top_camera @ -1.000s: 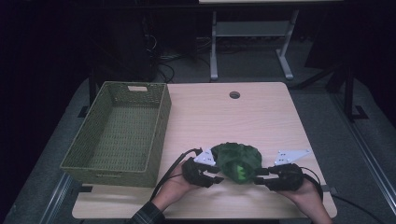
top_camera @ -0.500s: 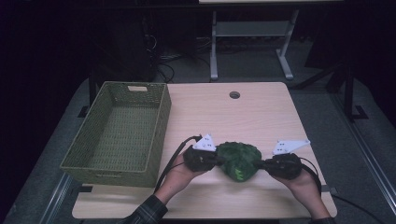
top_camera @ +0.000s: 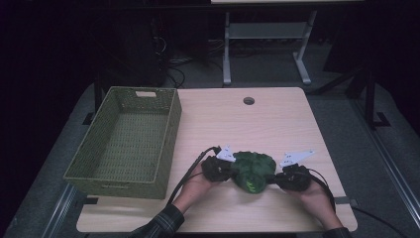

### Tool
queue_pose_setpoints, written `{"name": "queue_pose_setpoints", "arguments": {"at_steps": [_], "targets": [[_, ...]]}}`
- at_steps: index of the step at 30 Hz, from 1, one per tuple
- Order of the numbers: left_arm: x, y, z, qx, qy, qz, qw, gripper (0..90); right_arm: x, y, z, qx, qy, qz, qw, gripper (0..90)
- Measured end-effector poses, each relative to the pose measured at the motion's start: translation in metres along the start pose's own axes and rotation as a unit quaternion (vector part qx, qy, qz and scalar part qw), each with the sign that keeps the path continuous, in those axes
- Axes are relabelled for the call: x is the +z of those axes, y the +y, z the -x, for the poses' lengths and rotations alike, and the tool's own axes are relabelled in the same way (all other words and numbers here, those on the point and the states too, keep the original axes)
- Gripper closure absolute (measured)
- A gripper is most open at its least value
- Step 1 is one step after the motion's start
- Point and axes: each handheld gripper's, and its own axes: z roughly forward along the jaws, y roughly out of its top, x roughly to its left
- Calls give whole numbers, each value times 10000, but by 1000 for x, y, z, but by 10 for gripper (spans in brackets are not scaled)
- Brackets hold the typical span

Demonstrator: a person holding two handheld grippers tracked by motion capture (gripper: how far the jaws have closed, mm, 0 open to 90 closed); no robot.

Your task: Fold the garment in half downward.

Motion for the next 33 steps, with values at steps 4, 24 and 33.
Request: {"name": "queue_pose_setpoints", "arguments": {"at_steps": [4,24,33], "targets": [[5,-4,1,-10,-39,-166,9999,896,6,-3,0,-4,30,-105,9999,899],[-29,-12,21,-58,-380,-7,9993,894,-38,-4,27,225,-407,458,9979,899],[-11,-2,46,80,-838,-51,9964,894,-16,32,58,219,-493,741,9958,899]]}}
